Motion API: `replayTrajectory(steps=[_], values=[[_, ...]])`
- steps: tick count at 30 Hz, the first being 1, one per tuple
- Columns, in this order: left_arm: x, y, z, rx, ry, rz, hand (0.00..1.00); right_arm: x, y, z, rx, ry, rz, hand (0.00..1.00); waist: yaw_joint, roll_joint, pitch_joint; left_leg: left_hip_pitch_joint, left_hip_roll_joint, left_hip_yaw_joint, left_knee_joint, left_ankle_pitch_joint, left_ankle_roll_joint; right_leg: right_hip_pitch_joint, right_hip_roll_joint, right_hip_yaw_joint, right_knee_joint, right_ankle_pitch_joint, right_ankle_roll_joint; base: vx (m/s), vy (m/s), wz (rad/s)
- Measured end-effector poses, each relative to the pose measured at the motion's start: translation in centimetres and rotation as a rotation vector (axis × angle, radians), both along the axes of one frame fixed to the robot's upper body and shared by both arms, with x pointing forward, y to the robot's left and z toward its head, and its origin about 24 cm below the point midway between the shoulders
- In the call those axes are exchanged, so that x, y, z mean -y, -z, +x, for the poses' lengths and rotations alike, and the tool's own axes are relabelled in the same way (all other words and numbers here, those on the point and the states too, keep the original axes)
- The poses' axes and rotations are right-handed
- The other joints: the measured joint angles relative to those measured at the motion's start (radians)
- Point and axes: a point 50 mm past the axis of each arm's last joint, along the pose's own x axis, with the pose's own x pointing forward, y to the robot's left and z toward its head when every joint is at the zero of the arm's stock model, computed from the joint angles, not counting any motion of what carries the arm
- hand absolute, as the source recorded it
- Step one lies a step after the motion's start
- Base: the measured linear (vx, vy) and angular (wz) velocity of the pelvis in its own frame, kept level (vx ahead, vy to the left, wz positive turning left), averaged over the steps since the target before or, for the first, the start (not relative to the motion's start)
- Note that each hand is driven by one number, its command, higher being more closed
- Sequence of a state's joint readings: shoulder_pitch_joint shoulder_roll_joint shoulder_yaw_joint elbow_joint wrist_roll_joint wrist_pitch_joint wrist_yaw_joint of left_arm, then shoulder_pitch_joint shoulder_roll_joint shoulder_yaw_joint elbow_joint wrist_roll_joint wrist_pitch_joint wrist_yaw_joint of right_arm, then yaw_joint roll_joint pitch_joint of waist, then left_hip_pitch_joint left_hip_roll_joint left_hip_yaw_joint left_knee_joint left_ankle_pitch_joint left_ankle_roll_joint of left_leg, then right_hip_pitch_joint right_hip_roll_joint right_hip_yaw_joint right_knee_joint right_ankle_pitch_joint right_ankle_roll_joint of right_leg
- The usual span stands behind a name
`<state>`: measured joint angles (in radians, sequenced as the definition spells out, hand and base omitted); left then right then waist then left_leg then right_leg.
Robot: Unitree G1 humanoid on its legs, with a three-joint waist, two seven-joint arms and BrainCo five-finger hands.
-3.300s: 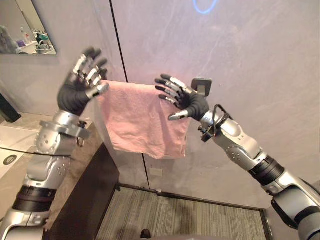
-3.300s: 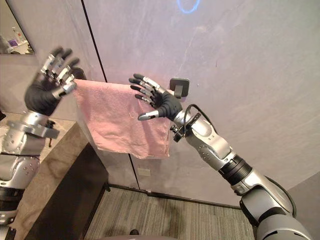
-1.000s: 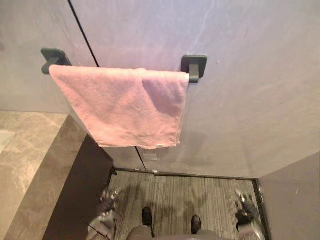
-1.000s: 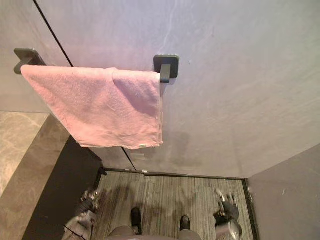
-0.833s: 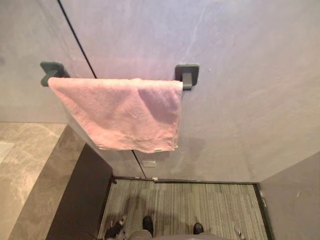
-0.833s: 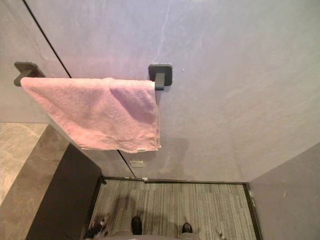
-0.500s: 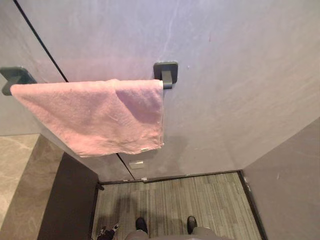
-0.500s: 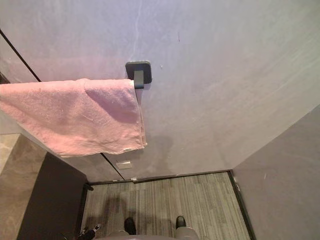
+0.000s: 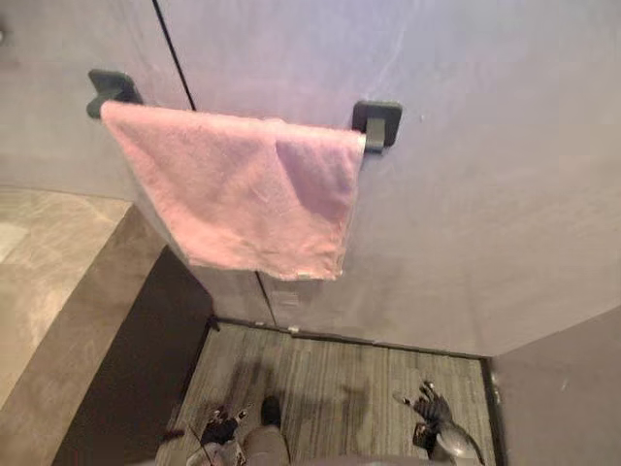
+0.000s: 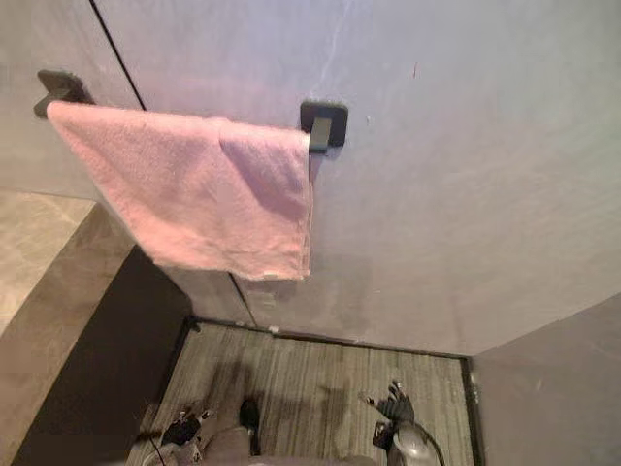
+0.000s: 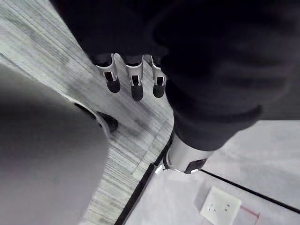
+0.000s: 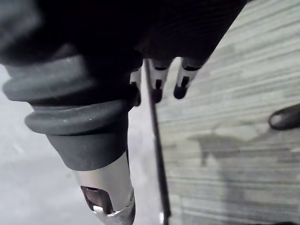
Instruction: Organize washtable
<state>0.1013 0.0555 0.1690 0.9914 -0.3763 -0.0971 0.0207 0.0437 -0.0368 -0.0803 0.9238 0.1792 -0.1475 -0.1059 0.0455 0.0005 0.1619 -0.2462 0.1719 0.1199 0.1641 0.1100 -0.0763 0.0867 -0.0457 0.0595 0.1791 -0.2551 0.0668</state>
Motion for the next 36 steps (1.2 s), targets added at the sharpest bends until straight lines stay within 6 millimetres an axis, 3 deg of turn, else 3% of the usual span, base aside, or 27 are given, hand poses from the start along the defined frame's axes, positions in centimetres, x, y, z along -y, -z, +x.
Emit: replayTrajectory(steps=[2, 4, 5, 6, 8, 10, 11, 13, 14, 16, 17, 18, 19, 20, 22, 23, 25, 26, 28, 31, 33, 34, 35, 36], values=[[0.3, 0.0, 0.1, 0.004, -0.013, -0.017, 0.0, 0.1, 0.4, -0.7, -0.039, -0.076, -0.043, 0.0, -0.001, 0.042, 0.051, -0.001, 0.027, -0.064, 0.021, 0.016, -0.027, 0.034, 0.049, -0.043, 0.01, 0.004, -0.023, -0.28, -0.124, 0.64], [0.2, 0.2, -0.6, -0.01, -0.034, -0.024, 0.0, 1.0, 0.5, -1.2, -0.072, -0.126, -0.102, 0.0, -0.001, 0.074, 0.062, 0.014, 0.058, -0.095, 0.002, 0.029, -0.05, 0.03, 0.097, -0.073, 0.065, -0.009, -0.047, -0.35, -0.151, 0.54], [0.1, 0.3, -1.1, -0.019, -0.057, -0.031, 0.0, 1.9, 0.9, -2.2, -0.113, -0.132, -0.13, 0.0, -0.006, 0.077, 0.066, 0.017, 0.067, -0.091, -0.022, -0.006, -0.063, 0.026, 0.096, -0.11, 0.082, -0.015, -0.063, -0.32, -0.13, 0.66], [-0.2, 0.3, -1.3, -0.021, -0.068, -0.031, 0.0, 2.0, 1.0, -2.8, -0.126, -0.102, -0.115, 0.0, -0.007, 0.054, 0.07, 0.013, 0.064, -0.084, -0.02, -0.031, -0.063, 0.02, 0.084, -0.13, 0.08, -0.011, -0.076, -0.31, -0.088, 0.74], [-1.1, 0.3, -1.9, -0.019, -0.121, -0.032, 0.0, 3.3, 1.5, -4.8, -0.185, -0.019, -0.113, 0.0, -0.005, 0.002, 0.062, -0.047, 0.015, -0.044, 0.163, -0.058, -0.019, -0.036, 0.013, -0.193, 0.107, 0.002, -0.083, -0.22, -0.05, 0.71], [-1.1, 0.4, -2.6, -0.03, -0.139, -0.04, 0.0, 4.2, 2.1, -7.6, -0.281, -0.041, -0.128, 0.0, -0.011, 0.005, 0.06, -0.048, 0.014, -0.005, 0.336, -0.105, 0.026, -0.061, -0.024, -0.246, 0.113, 0.015, -0.074, -0.2, 0.032, 0.85], [-1.0, 0.6, -3.4, -0.048, -0.164, -0.044, 0.0, 4.3, 2.4, -9.6, -0.338, -0.008, -0.121, 0.0, -0.029, 0.009, 0.056, -0.016, 0.047, 0.026, 0.41, -0.172, 0.026, -0.065, -0.04, -0.289, 0.117, 0.02, -0.069, -0.17, 0.096, 1.0], [-1.2, 0.8, -4.2, -0.079, -0.181, -0.04, 0.0, 4.0, 2.7, -11.8, -0.402, 0.026, -0.1, 0.0, -0.045, 0.017, 0.049, 0.035, 0.113, 0.064, 0.453, -0.234, 0.025, -0.075, -0.067, -0.37, 0.148, 0.022, -0.065, -0.07, 0.143, 1.23], [-0.8, 1.0, -4.5, -0.092, -0.182, -0.046, 0.0, 4.1, 2.7, -12.6, -0.419, 0.073, -0.084, 0.0, -0.062, 0.031, 0.043, 0.044, 0.136, 0.108, 0.407, -0.226, 0.023, -0.083, -0.078, -0.433, 0.185, 0.022, -0.064, -0.08, 0.158, 1.64], [-1.3, 0.9, -4.8, -0.099, -0.179, -0.029, 0.0, 3.0, 3.0, -12.8, -0.432, 0.12, -0.031, 0.0, -0.07, 0.017, 0.032, 0.064, 0.059, 0.109, 0.264, -0.198, 0.043, -0.12, -0.075, -0.428, 0.206, -0.01, -0.049, -0.08, 0.038, 1.73], [-2.2, 0.8, -4.8, -0.103, -0.188, -0.007, 0.0, 1.8, 3.3, -13.5, -0.441, 0.155, 0.023, 0.0, -0.105, -0.046, -0.005, 0.11, -0.001, 0.059, 0.103, -0.173, 0.039, -0.103, -0.069, -0.419, 0.056, 0.05, -0.097, -0.07, -0.05, 2.16], [-2.8, 0.9, -5.3, -0.134, -0.191, 0.004, 0.0, 1.7, 3.3, -13.1, -0.419, 0.198, 0.04, 0.0, -0.1, -0.03, -0.009, 0.131, 0.064, 0.133, 0.177, -0.234, 0.06, -0.065, -0.085, -0.514, 0.031, 0.094, -0.058, -0.09, 0.033, 2.07], [-2.6, 1.0, -5.7, -0.146, -0.185, 0.002, 0.0, 1.8, 3.3, -13.1, -0.414, 0.209, 0.039, 0.0, -0.098, -0.027, -0.012, 0.148, 0.088, 0.154, 0.174, -0.232, 0.055, -0.059, -0.1, -0.538, 0.038, 0.098, -0.052, -0.06, 0.22, 1.74], [-2.3, 1.1, -5.9, -0.159, -0.18, -0.002, 0.0, 2.1, 3.2, -13.0, -0.406, 0.234, 0.034, 0.0, -0.108, -0.029, -0.017, 0.183, 0.13, 0.193, 0.145, -0.218, 0.048, -0.053, -0.138, -0.594, 0.048, 0.105, -0.038, -0.08, 0.373, 1.68], [-1.5, 1.3, -6.1, -0.179, -0.156, -0.015, 0.0, 3.2, 3.0, -12.8, -0.397, 0.245, -0.006, 0.0, -0.115, 0.01, -0.039, 0.211, 0.161, 0.21, 0.066, -0.112, -0.009, -0.046, -0.188, -0.663, 0.039, 0.13, 0.005, -0.05, 0.403, 1.55], [-0.7, 1.5, -6.1, -0.187, -0.136, -0.021, 0.0, 3.9, 2.9, -11.9, -0.381, 0.257, -0.024, 0.0, -0.111, 0.037, -0.049, 0.22, 0.117, 0.202, -0.006, -0.114, -0.07, -0.042, -0.209, -0.672, 0.012, 0.157, 0.038, -0.05, 0.485, 1.1], [-1.2, 1.3, -5.9, -0.193, -0.076, 0.006, 0.0, 3.8, 2.9, -11.2, -0.367, 0.254, -0.02, 0.0, -0.114, 0.025, -0.049, 0.232, 0.048, 0.213, -0.106, -0.113, -0.069, -0.031, -0.246, -0.691, -0.036, 0.208, 0.035, -0.07, 0.473, 0.81], [-2.0, 1.2, -6.0, -0.204, -0.051, 0.034, 0.0, 3.1, 3.0, -10.9, -0.368, 0.256, -0.005, 0.0, -0.111, 0.005, -0.048, 0.25, -0.001, 0.21, -0.171, -0.071, -0.053, -0.032, -0.275, -0.691, -0.05, 0.237, 0.033, -0.06, 0.3, 0.31], [-2.6, 1.1, -6.5, -0.222, -0.015, 0.059, 0.0, 2.4, 3.2, -11.1, -0.38, 0.258, 0.008, 0.0, -0.113, -0.019, -0.061, 0.281, -0.036, 0.204, -0.243, -0.043, -0.037, -0.028, -0.292, -0.681, -0.063, 0.28, 0.049, -0.07, 0.242, 0.14], [-3.3, 1.0, -6.2, -0.212, -0.019, 0.081, 0.0, 1.1, 3.4, -11.2, -0.402, 0.271, 0.036, 0.0, -0.111, -0.061, -0.062, 0.293, -0.076, 0.194, -0.268, -0.031, -0.023, -0.024, -0.324, -0.667, -0.059, 0.288, 0.052, -0.1, 0.121, 0.04], [-3.3, 0.9, -5.8, -0.205, -0.024, 0.088, 0.0, 1.0, 3.4, -11.3, -0.406, 0.28, 0.039, 0.0, -0.105, -0.067, -0.059, 0.284, -0.09, 0.188, -0.269, -0.035, -0.019, -0.029, -0.334, -0.655, -0.06, 0.27, 0.038, -0.16, 0.03, 0.05], [-3.4, 0.9, -5.7, -0.202, -0.04, 0.094, 0.0, 1.1, 3.4, -11.2, -0.403, 0.289, 0.041, 0.0, -0.1, -0.065, -0.057, 0.27, -0.097, 0.186, -0.269, -0.039, -0.017, -0.042, -0.328, -0.614, -0.057, 0.227, 0.031, -0.18, -0.009, 0.24], [-3.1, 0.9, -5.8, -0.195, -0.069, 0.086, 0.0, 1.5, 3.3, -11.2, -0.391, 0.307, 0.045, 0.0, -0.101, -0.061, -0.049, 0.258, -0.092, 0.177, -0.268, -0.041, -0.014, -0.06, -0.289, -0.517, -0.051, 0.141, 0.029, -0.2, -0.017, 0.37], [-2.9, 1.0, -5.7, -0.19, -0.094, 0.077, 0.0, 1.7, 3.2, -11.2, -0.386, 0.315, 0.045, 0.0, -0.102, -0.055, -0.048, 0.253, -0.088, 0.169, -0.268, -0.04, -0.013, -0.069, -0.261, -0.454, -0.046, 0.104, 0.002, -0.11, -0.023, 0.59]])
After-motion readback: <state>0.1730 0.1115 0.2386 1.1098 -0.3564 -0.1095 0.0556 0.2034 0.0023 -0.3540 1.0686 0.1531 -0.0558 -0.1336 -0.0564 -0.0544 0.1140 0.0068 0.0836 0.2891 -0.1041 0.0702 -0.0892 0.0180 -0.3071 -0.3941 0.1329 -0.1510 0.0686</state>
